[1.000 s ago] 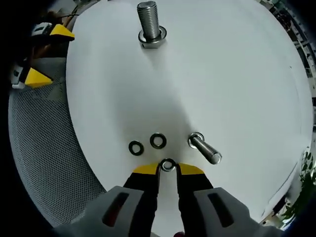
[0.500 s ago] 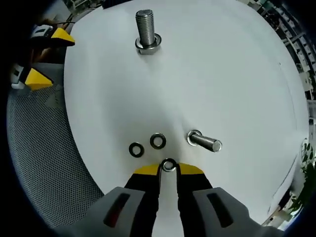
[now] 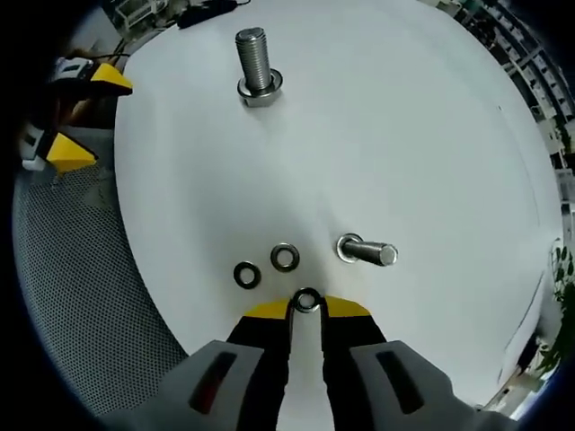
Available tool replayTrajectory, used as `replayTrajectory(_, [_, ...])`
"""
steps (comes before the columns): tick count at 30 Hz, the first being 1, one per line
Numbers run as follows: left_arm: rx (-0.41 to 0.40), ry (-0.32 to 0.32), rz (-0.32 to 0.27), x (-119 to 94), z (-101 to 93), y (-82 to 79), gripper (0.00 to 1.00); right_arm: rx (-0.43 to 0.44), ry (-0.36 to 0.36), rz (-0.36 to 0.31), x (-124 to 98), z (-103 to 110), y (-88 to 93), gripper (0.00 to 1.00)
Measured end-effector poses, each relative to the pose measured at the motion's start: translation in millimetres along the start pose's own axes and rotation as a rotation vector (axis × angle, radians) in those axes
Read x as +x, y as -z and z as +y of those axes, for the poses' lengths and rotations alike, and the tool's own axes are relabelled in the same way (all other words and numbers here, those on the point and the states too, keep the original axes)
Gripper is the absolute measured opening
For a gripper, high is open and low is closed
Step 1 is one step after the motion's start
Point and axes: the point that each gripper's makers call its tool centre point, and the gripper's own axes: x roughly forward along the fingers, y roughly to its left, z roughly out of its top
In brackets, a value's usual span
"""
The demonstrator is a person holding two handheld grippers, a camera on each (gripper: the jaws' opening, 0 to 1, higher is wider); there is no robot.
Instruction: Place the washer onto the threaded stud by aligning its center hole with the stud, sliding it down to the base, and recovering from edge contact or off-axis alignment until the washer reaches the visible bottom stop.
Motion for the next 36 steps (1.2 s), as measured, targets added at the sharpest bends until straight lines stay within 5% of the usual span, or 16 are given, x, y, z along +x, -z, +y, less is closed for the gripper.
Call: replayTrajectory(36, [-0.002, -0.004, -0.01, 1, 1.0, -3.1, 0.34, 0.119, -0.012, -0.101, -22, -21, -16.3, 0.14])
